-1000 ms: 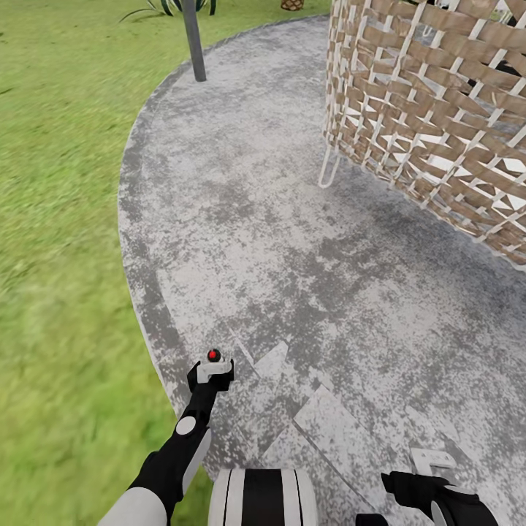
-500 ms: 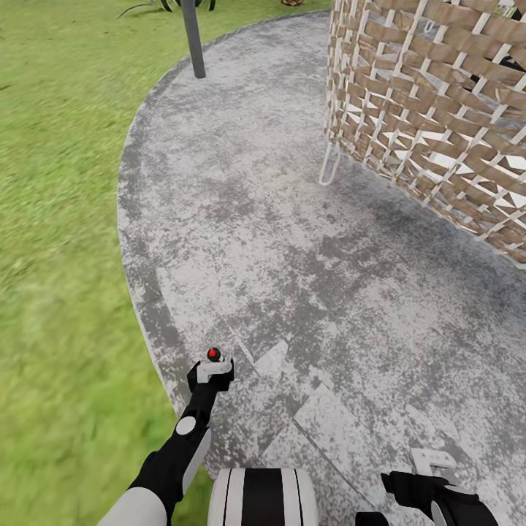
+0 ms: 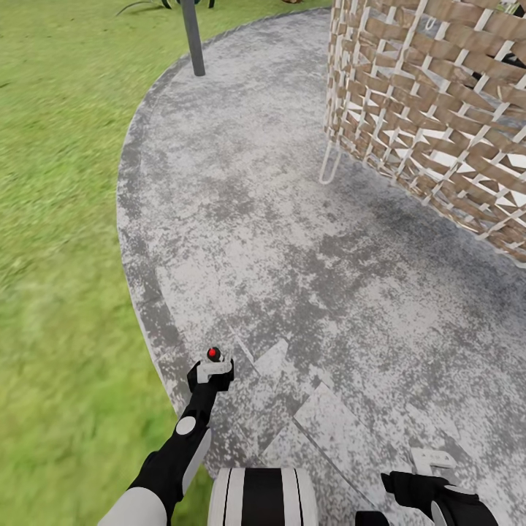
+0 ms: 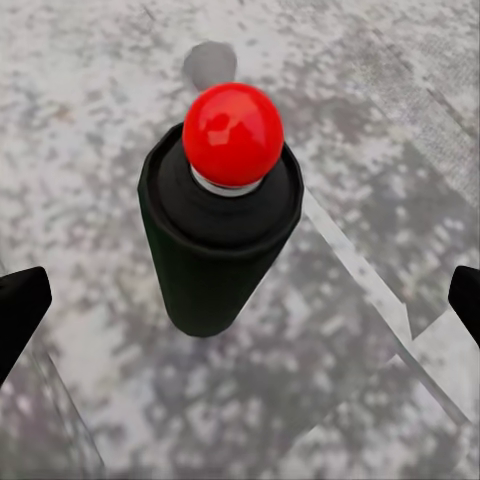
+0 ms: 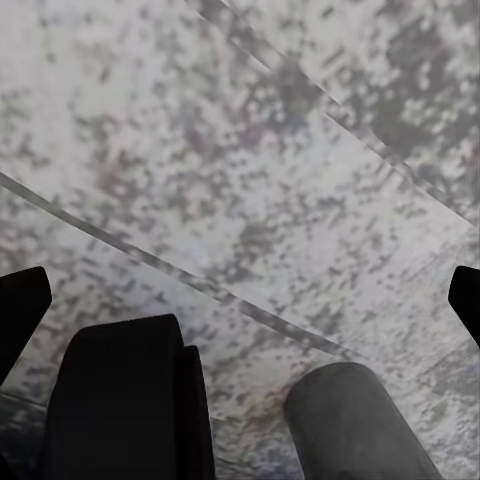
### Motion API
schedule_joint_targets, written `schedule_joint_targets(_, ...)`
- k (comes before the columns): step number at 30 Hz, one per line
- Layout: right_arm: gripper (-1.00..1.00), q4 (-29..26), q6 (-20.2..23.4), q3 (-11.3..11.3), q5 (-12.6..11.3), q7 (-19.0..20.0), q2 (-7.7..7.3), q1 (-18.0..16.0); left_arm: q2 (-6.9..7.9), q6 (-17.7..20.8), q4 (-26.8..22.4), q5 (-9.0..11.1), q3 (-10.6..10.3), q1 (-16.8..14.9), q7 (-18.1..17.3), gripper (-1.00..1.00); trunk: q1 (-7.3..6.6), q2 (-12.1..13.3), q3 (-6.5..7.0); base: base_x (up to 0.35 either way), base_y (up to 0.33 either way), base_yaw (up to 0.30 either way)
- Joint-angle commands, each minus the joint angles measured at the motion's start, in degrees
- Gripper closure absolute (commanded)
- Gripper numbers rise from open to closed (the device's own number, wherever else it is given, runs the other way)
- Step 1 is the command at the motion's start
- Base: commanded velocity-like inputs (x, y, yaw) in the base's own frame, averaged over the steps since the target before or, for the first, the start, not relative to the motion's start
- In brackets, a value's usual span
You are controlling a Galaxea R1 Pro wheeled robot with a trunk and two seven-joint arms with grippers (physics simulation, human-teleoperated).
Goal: Pick up the pesticide atomizer in the garden and spray insectifuge to fully cover both potted plants in the garden.
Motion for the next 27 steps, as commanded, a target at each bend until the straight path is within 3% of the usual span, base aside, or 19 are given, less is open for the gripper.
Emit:
schedule_joint_targets(1,-1.0,-0.06,0.27,-0.01,-0.03,0.03,-0.01,-0.02,0.04,-0.17,0.03,0.0,-0.27,-0.02,0.5,-1.0,-0.01,-0.01,-0.08,0.0,0.0,0.0)
schedule_joint_targets(27,-1.0,-0.06,0.27,0.05,-0.03,0.03,-0.01,-0.02,0.04,-0.17,0.03,0.0,-0.28,-0.02,0.5,-1.0,-0.01,-0.01,-0.19,0.037,0.0,0.0)
